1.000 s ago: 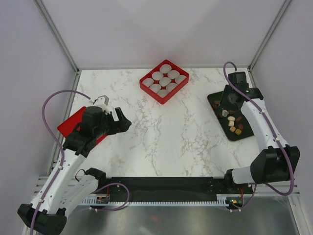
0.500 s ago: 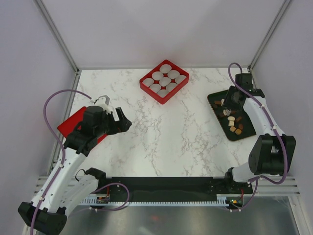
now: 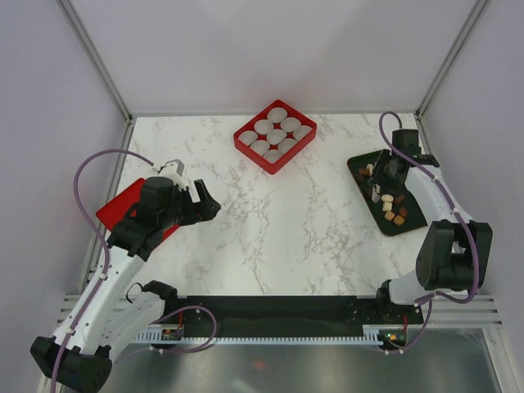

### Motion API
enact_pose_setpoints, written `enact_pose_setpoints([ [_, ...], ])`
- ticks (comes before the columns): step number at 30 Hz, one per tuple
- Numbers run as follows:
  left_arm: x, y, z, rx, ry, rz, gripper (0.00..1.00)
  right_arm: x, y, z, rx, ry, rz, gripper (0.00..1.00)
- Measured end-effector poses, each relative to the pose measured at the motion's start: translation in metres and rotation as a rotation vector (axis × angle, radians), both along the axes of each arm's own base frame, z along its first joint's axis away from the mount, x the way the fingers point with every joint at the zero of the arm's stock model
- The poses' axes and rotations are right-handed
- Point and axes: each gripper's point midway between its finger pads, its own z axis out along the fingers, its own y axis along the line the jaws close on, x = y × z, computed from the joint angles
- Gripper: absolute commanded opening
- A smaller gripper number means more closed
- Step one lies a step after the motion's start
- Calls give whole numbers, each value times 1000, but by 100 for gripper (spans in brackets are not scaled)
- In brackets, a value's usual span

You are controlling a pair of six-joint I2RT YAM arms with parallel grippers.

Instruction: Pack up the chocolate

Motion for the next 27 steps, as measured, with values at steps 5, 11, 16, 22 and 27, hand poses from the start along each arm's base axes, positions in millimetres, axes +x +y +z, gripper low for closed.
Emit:
enact_pose_setpoints([
  [5, 0, 0, 0, 0, 1, 0, 100, 0, -1, 4, -3, -11, -11, 45],
  [11, 0, 0, -1, 1, 4, -1, 100, 7, -2, 16, -5, -43, -22, 45],
  [16, 0, 0, -1, 1, 5, -1, 100, 12, -3, 23, -5, -64, -22, 45],
  [22, 0, 0, -1, 1, 5, -1, 100, 13, 0, 23, 7, -67, -13, 45],
  [27, 0, 0, -1, 1, 4, -1, 100, 17, 4, 24, 23, -82, 0, 46],
])
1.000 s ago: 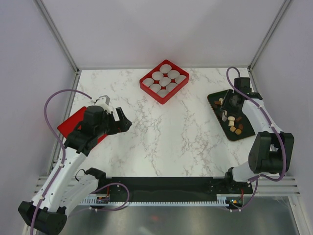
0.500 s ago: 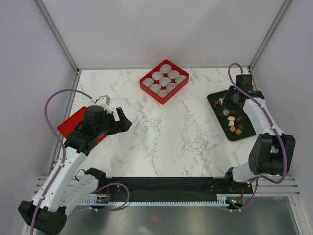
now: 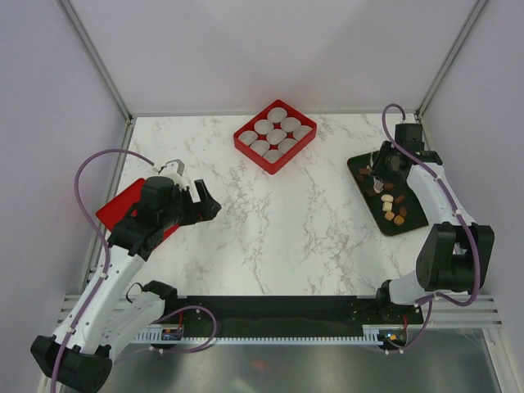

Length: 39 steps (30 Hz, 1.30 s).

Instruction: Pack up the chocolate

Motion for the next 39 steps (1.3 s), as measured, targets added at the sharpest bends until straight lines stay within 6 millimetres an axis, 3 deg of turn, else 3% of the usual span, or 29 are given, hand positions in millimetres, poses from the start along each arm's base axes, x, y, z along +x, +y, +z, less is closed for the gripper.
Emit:
enact_pose_setpoints([
  [13, 0, 0, -2, 2, 6, 0, 100, -1, -1, -26, -6, 50, 12, 45],
  [21, 0, 0, -2, 2, 7, -1, 100, -3, -1, -30, -12, 57, 14, 31],
  [28, 0, -1, -2, 1, 7, -3, 100, -3, -2, -29, -13, 59, 14, 27],
  [32, 0, -1, -2, 0, 8, -4, 100, -2, -3, -17, -20, 48, 10, 26],
  [39, -1, -2, -1, -5, 9, -13, 100, 6, -4, 27, -29, -46, 1, 25],
])
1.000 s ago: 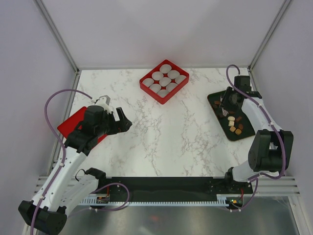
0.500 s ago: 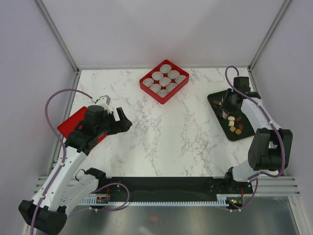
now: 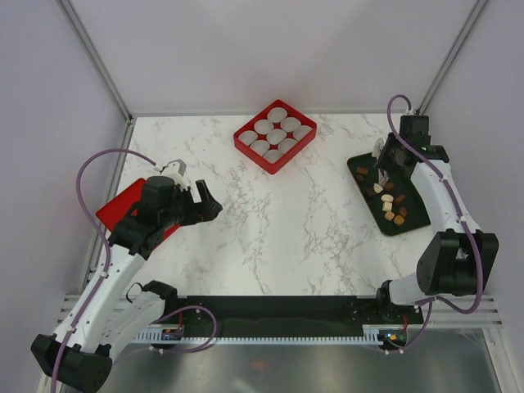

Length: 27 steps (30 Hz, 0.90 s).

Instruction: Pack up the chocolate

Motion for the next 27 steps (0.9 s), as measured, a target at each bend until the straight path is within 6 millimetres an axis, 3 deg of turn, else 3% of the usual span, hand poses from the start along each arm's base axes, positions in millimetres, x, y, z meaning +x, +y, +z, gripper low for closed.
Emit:
enact_pose_setpoints([
  [4, -1, -2, -1, -2, 3, -17, 100, 6, 7, 16, 11, -44, 6, 25],
  [7, -2, -6, -3, -1, 14, -44, 100, 11, 27, 23, 23, -62, 45, 25],
  [13, -6, -17, -3, -30, 24, -116, 100, 47, 124, 36, 50, -112, 247, 25],
  [17, -8, -22, 2, -52, 5, -144, 100, 79, 179, 31, 68, -152, 339, 25],
  [23, -10, -23, 6, -63, -13, -154, 100, 135, 226, 21, 86, -215, 384, 24],
  [27, -10, -24, 5, -66, -12, -159, 100, 155, 244, 11, 88, -241, 397, 25],
])
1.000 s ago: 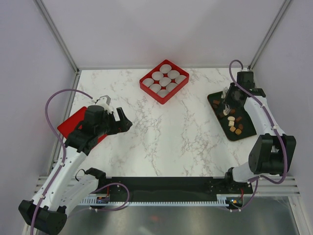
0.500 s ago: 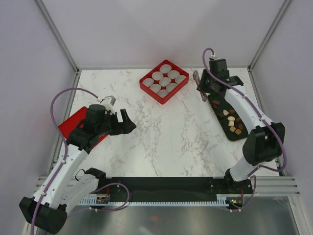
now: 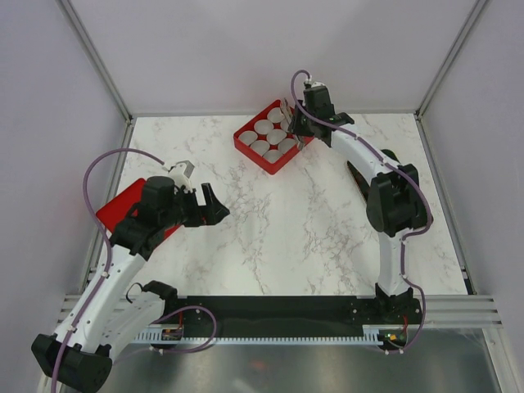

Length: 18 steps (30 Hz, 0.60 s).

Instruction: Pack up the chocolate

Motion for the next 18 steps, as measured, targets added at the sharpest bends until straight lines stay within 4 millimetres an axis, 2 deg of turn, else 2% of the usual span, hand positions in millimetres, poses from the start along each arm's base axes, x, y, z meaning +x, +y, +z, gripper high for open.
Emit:
enact_pose_setpoints([
  [7, 0, 0, -1, 1, 3, 0, 100, 15, 16, -18, -1, -26, 19, 27],
  [18, 0, 0, -2, 2, 6, 0, 100, 39, 23, -43, -31, -74, 14, 30],
])
